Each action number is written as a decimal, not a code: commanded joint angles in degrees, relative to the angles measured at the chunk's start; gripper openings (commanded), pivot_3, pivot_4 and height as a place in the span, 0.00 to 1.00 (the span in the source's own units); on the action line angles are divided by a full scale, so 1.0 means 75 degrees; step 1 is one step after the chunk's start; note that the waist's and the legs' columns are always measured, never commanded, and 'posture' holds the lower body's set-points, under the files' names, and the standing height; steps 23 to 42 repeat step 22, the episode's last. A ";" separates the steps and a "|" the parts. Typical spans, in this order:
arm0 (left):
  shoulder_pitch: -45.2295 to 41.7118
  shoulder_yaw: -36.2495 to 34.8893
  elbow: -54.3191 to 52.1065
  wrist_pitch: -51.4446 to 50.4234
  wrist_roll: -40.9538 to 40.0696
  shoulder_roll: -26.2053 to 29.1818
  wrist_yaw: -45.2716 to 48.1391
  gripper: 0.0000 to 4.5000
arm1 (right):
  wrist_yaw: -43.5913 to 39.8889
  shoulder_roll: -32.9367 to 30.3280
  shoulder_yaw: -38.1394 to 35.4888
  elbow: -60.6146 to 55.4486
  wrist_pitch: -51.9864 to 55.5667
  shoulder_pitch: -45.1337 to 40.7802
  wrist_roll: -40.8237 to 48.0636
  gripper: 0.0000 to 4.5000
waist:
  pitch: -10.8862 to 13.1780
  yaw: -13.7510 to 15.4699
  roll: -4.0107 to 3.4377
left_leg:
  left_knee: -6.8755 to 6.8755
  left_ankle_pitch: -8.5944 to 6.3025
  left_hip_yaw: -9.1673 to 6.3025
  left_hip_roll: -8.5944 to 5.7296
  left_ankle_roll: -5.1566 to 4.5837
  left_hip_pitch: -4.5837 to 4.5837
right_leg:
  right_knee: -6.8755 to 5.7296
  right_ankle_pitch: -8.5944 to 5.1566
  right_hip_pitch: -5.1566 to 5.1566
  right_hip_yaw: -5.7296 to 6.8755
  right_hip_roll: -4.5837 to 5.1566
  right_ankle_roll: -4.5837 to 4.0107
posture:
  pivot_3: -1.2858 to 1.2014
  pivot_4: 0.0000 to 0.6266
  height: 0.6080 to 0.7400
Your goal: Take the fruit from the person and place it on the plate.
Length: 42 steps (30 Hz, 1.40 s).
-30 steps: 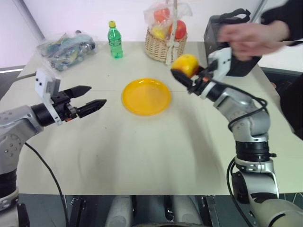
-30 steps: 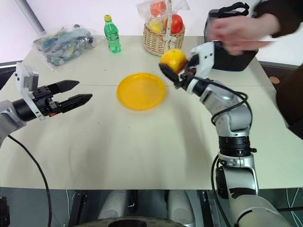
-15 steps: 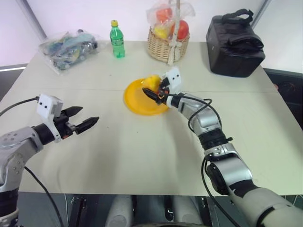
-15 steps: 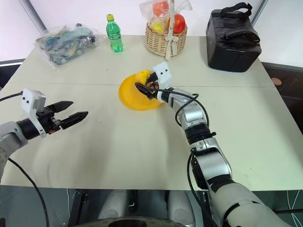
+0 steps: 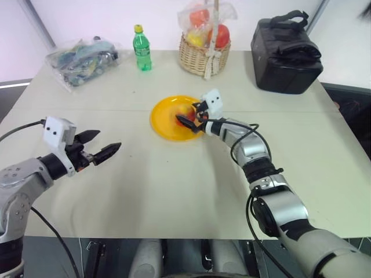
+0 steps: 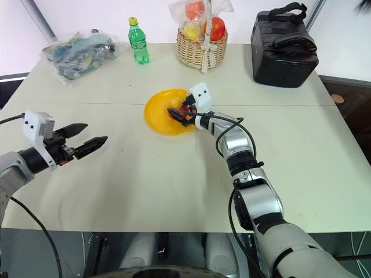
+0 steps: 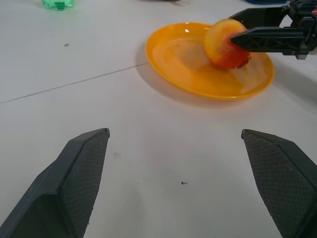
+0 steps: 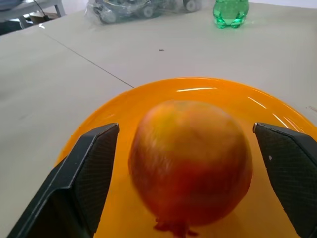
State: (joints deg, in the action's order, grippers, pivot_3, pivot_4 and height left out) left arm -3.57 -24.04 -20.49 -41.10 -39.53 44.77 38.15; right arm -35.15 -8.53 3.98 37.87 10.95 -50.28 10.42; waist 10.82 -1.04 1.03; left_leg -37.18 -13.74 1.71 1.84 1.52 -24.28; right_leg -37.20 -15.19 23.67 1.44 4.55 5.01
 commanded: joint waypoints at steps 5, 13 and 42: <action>-0.0327 -0.0202 -0.0054 0.0065 -0.0064 -0.0098 -0.0207 1.00 | 0.0249 -0.0244 -0.0691 -0.1591 0.0420 -0.0470 0.0465 0.99 | 0.0001 -0.0002 -0.0001 | 0.0000 0.0000 -0.0002 0.0000 0.0000 0.0000 | 0.0000 0.0000 0.0001 -0.0001 0.0000 0.0000 | 0.52 0.24 1.00; -0.0634 -0.0446 0.0255 0.0434 0.0197 -0.0434 -0.0856 1.00 | 0.0120 -0.1779 -0.1473 -0.3420 0.1218 0.0537 0.0745 0.99 | -0.0001 0.0046 0.0002 | -0.0001 0.0000 -0.0004 -0.0002 0.0000 -0.0001 | 0.0008 0.0000 -0.0007 0.0006 0.0004 0.0000 | 0.52 0.24 1.00; -0.0716 -0.0353 0.0400 0.0764 0.0423 -0.0932 -0.1323 1.00 | 0.0811 -0.2565 -0.2463 -0.4141 0.1369 0.2311 0.0782 0.99 | -0.0001 0.0004 0.0001 | 0.0001 0.0000 0.0003 -0.0001 -0.0001 0.0002 | 0.0002 0.0000 -0.0003 0.0002 -0.0002 0.0000 | 0.52 0.24 1.00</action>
